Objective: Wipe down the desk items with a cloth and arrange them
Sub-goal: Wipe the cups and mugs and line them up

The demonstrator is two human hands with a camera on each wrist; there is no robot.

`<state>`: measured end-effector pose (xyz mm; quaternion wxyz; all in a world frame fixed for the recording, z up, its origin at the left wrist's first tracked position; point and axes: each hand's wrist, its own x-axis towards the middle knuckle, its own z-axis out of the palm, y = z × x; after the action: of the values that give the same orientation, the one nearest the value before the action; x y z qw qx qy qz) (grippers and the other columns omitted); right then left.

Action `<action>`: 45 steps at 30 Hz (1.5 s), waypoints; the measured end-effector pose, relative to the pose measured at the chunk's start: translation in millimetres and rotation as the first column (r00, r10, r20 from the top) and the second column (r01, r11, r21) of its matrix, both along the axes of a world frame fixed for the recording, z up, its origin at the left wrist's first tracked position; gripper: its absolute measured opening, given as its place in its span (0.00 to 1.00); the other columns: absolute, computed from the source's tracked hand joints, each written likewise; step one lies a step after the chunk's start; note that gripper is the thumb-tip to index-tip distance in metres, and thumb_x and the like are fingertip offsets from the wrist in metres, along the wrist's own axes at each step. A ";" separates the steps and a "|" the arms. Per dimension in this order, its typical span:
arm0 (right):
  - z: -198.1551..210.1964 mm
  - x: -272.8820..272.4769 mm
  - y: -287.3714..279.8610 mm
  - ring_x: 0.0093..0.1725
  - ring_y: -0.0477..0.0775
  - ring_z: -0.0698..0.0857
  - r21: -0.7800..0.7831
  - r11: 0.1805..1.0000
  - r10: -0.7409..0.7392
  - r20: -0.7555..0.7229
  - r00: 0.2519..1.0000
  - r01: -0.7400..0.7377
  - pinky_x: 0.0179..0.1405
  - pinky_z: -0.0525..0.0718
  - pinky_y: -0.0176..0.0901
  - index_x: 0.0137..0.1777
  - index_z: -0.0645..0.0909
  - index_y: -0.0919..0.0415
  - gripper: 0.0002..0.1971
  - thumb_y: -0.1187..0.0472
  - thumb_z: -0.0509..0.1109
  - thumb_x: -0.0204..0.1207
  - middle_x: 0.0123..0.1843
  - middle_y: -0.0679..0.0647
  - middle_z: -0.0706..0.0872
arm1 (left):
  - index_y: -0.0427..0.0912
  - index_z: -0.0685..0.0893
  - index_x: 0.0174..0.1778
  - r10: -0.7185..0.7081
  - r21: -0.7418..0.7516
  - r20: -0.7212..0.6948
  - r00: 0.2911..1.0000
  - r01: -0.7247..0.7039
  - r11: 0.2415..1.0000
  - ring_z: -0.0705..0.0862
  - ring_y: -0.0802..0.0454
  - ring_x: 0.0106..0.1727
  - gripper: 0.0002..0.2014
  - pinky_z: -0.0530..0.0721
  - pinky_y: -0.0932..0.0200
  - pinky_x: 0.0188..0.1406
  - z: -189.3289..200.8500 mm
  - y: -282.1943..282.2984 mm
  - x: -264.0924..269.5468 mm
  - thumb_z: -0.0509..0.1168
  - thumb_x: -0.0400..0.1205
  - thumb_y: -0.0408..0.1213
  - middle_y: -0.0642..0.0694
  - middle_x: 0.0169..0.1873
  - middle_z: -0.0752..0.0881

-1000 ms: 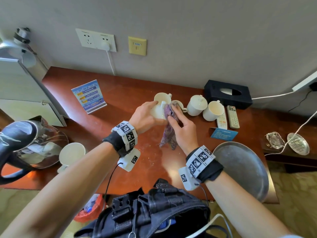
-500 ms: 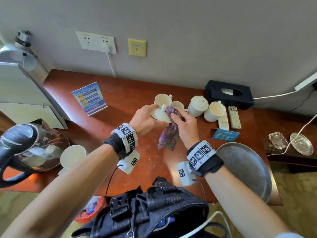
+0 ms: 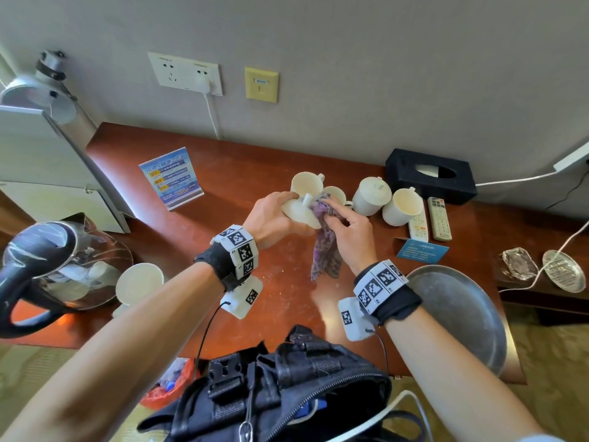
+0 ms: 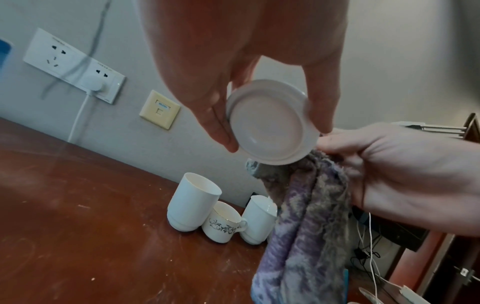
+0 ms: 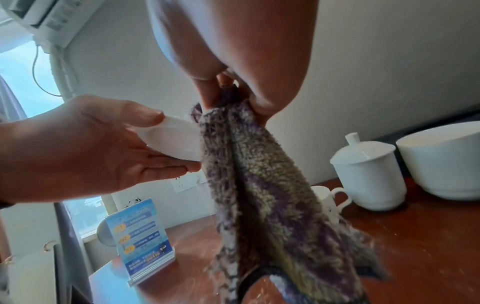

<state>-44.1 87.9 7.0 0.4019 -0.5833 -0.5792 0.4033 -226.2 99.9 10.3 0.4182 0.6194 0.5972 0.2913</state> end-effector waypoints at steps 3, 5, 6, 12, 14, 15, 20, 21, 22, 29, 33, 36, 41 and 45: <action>-1.4 1.3 -4.5 0.73 0.39 0.77 0.073 0.997 0.011 0.044 0.999 -0.014 0.63 0.71 0.16 0.68 0.85 0.53 0.17 0.67 0.69 0.82 0.72 0.48 0.83 | 0.45 0.86 0.64 0.002 -0.016 0.018 1.000 -0.002 1.000 0.85 0.51 0.49 0.30 0.85 0.61 0.46 -0.9 1.0 1.7 0.84 0.65 0.45 0.48 0.53 0.87; -1.6 -0.5 -8.7 0.72 0.35 0.76 0.219 0.967 0.097 0.167 0.981 -0.133 0.69 0.72 0.23 0.67 0.86 0.52 0.16 0.66 0.70 0.82 0.74 0.47 0.81 | 0.45 0.87 0.62 0.004 -0.030 0.021 1.000 -0.003 1.000 0.85 0.55 0.45 0.29 0.81 0.70 0.37 -0.4 3.5 0.9 0.84 0.65 0.45 0.49 0.50 0.88; -2.5 -0.7 -8.9 0.73 0.36 0.76 0.284 0.937 0.138 0.235 0.962 -0.203 0.72 0.72 0.27 0.67 0.86 0.52 0.16 0.67 0.70 0.81 0.75 0.45 0.79 | 0.45 0.87 0.61 0.004 -0.032 0.016 1.000 -0.003 0.999 0.84 0.56 0.43 0.28 0.78 0.74 0.33 -0.5 4.6 0.3 0.84 0.65 0.45 0.49 0.49 0.89; -7.7 4.1 -1.7 0.73 0.40 0.75 0.370 0.878 0.145 0.401 0.904 -0.305 0.74 0.71 0.30 0.66 0.87 0.52 0.17 0.68 0.69 0.81 0.77 0.42 0.73 | 0.45 0.86 0.65 -0.007 0.027 -0.035 0.999 0.008 1.000 0.84 0.54 0.48 0.38 0.81 0.67 0.42 -0.2 8.1 1.1 0.82 0.58 0.54 0.49 0.53 0.86; -11.1 7.2 0.0 0.73 0.39 0.75 0.352 0.904 0.101 0.372 0.922 -0.242 0.74 0.71 0.28 0.65 0.88 0.53 0.16 0.67 0.69 0.82 0.77 0.46 0.76 | 0.44 0.86 0.66 0.001 0.024 -0.032 0.999 -0.001 1.000 0.84 0.51 0.51 0.37 0.84 0.62 0.46 -0.5 7.0 2.7 0.84 0.61 0.51 0.48 0.55 0.85; -12.1 8.1 0.7 0.73 0.39 0.75 0.343 0.916 0.078 0.358 0.930 -0.209 0.73 0.71 0.27 0.65 0.88 0.54 0.15 0.67 0.69 0.82 0.77 0.48 0.78 | 0.44 0.85 0.67 0.014 0.023 -0.027 1.000 -0.014 1.000 0.84 0.50 0.52 0.36 0.84 0.62 0.47 -1.2 6.2 3.3 0.85 0.63 0.49 0.48 0.56 0.85; -15.1 4.1 -2.3 0.72 0.42 0.78 0.366 0.905 0.071 0.374 0.925 -0.218 0.73 0.73 0.28 0.64 0.88 0.55 0.16 0.70 0.70 0.80 0.76 0.52 0.79 | 0.44 0.86 0.66 0.020 -0.024 -0.014 1.000 -0.020 1.000 0.84 0.58 0.46 0.33 0.80 0.73 0.36 -4.4 5.9 2.6 0.84 0.65 0.45 0.50 0.52 0.87; -15.6 2.5 -2.6 0.72 0.43 0.79 0.393 0.880 0.096 0.405 0.909 -0.268 0.72 0.75 0.31 0.64 0.88 0.54 0.17 0.70 0.70 0.79 0.77 0.51 0.79 | 0.44 0.86 0.66 0.019 -0.033 -0.008 1.000 -0.019 0.999 0.84 0.57 0.46 0.32 0.81 0.73 0.36 -4.1 5.8 1.7 0.84 0.65 0.44 0.50 0.51 0.88; -15.7 1.1 -1.7 0.71 0.46 0.80 0.412 0.855 0.117 0.439 0.891 -0.315 0.71 0.77 0.33 0.64 0.89 0.53 0.18 0.70 0.70 0.79 0.77 0.50 0.78 | 0.43 0.86 0.66 0.023 -0.040 -0.005 1.000 -0.023 0.999 0.85 0.54 0.48 0.32 0.81 0.73 0.37 -4.8 6.2 0.3 0.84 0.65 0.43 0.50 0.51 0.88; -3.4 0.5 3.5 0.69 0.35 0.77 0.149 0.987 0.033 0.157 0.987 -0.057 0.68 0.72 0.20 0.68 0.86 0.53 0.15 0.65 0.67 0.84 0.70 0.46 0.84 | 0.44 0.82 0.73 0.061 -0.017 0.035 0.997 -0.061 0.998 0.83 0.52 0.56 0.41 0.77 0.71 0.45 -4.6 6.8 -2.7 0.85 0.63 0.46 0.49 0.61 0.85; -5.7 3.5 13.0 0.60 0.45 0.85 -0.056 0.996 -0.069 0.011 0.998 0.069 0.61 0.83 0.39 0.66 0.87 0.56 0.14 0.60 0.68 0.84 0.58 0.46 0.90 | 0.44 0.81 0.75 0.043 -0.016 0.053 0.998 -0.042 0.999 0.83 0.50 0.59 0.41 0.81 0.61 0.55 -3.7 4.0 -0.9 0.85 0.63 0.44 0.48 0.63 0.85; -3.1 4.1 11.1 0.56 0.46 0.88 -0.030 0.994 -0.104 -0.010 0.994 0.104 0.60 0.87 0.48 0.63 0.88 0.54 0.13 0.56 0.72 0.81 0.52 0.47 0.92 | 0.44 0.81 0.75 0.054 -0.016 0.064 0.997 -0.053 0.998 0.83 0.50 0.58 0.40 0.81 0.62 0.52 -0.5 3.7 0.3 0.85 0.64 0.44 0.48 0.62 0.85; 2.1 4.8 -0.5 0.62 0.37 0.86 0.046 0.997 -0.055 -0.094 0.994 0.060 0.62 0.82 0.31 0.68 0.85 0.51 0.20 0.60 0.77 0.76 0.59 0.40 0.89 | 0.44 0.83 0.72 0.087 -0.026 0.094 0.992 -0.085 0.996 0.86 0.51 0.52 0.37 0.86 0.61 0.49 4.6 4.3 2.4 0.85 0.65 0.44 0.47 0.56 0.88; 2.3 2.1 -1.0 0.60 0.38 0.86 -0.073 0.996 -0.068 -0.326 0.943 0.046 0.58 0.82 0.31 0.66 0.85 0.51 0.16 0.63 0.73 0.79 0.59 0.43 0.90 | 0.44 0.84 0.71 0.072 -0.027 0.120 0.990 -0.070 0.997 0.86 0.49 0.55 0.37 0.87 0.55 0.56 8.1 1.4 7.8 0.85 0.64 0.42 0.46 0.57 0.88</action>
<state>-42.0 86.9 9.3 0.4852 -0.5372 -0.4740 0.5013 -218.3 101.3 18.3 0.4499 0.5742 0.5956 0.3364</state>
